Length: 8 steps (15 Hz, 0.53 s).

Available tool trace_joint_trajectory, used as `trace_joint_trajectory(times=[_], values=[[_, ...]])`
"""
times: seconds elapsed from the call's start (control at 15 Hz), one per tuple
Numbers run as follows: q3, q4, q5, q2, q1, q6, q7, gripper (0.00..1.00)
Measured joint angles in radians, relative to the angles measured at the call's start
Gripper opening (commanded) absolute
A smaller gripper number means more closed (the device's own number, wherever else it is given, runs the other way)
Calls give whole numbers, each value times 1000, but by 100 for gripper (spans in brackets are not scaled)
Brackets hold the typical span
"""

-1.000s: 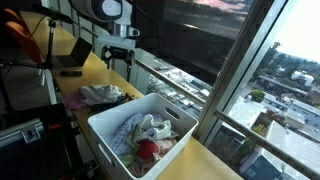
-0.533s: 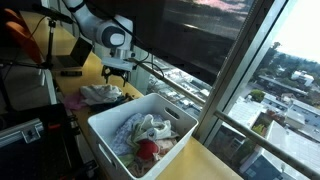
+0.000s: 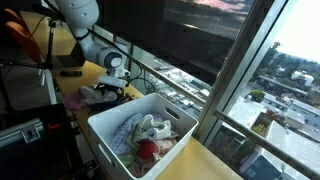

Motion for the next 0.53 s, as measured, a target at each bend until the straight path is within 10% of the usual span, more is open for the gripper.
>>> trace_joint_trajectory(times=[0.53], values=[[-4,77,-57,62,42,-96,166,23]])
